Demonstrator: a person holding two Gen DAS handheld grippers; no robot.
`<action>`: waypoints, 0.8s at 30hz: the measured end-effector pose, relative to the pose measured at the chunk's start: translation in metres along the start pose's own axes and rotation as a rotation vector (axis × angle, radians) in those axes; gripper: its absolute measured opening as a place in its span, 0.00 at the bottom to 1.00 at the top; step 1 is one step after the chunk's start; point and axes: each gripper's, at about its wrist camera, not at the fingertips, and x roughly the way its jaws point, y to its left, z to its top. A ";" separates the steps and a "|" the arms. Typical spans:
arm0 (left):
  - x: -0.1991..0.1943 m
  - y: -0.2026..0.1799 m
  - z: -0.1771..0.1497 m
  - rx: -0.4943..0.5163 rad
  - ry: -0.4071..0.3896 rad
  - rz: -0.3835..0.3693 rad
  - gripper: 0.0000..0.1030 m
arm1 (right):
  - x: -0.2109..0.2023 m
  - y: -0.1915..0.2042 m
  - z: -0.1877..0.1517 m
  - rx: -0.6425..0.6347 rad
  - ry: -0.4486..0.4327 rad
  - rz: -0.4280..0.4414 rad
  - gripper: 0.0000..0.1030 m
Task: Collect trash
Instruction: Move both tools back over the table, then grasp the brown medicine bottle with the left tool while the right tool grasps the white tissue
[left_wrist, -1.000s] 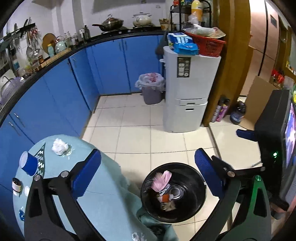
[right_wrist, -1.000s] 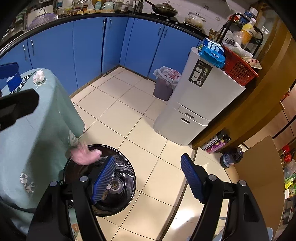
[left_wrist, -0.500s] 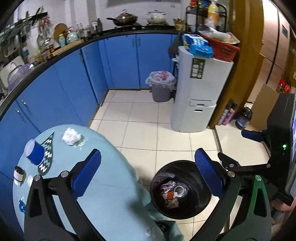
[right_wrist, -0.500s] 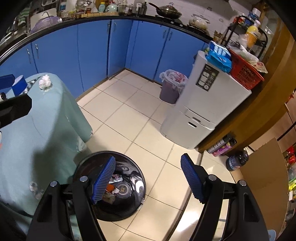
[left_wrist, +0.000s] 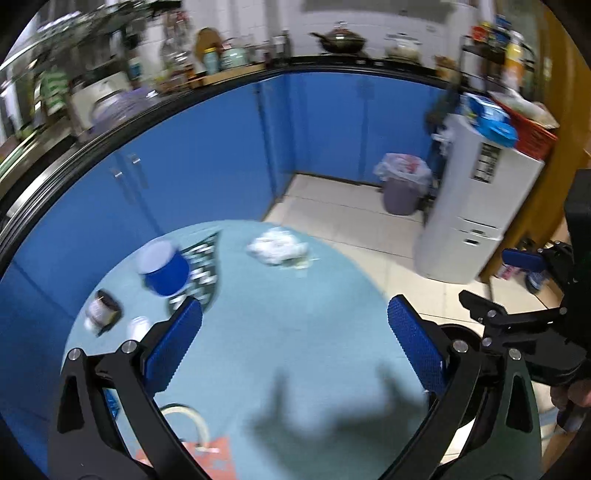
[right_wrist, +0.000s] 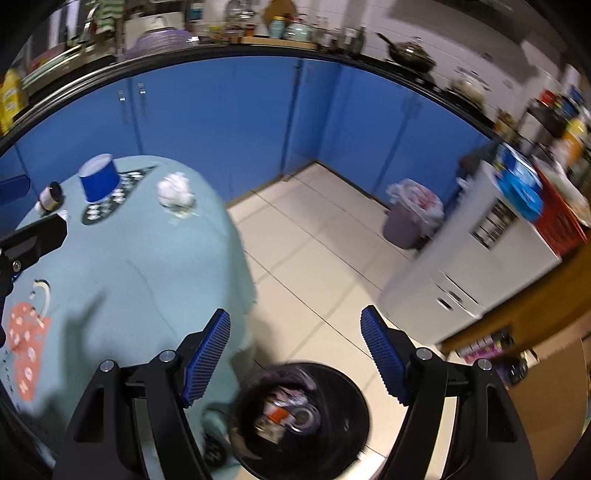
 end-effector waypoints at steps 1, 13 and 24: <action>0.001 0.011 -0.002 -0.014 0.004 0.013 0.94 | 0.003 0.008 0.005 -0.010 -0.001 0.012 0.69; 0.029 0.134 -0.020 -0.145 0.053 0.153 0.88 | 0.054 0.104 0.072 -0.098 0.001 0.120 0.69; 0.079 0.225 -0.022 -0.192 0.099 0.198 0.88 | 0.107 0.150 0.117 -0.122 0.029 0.109 0.69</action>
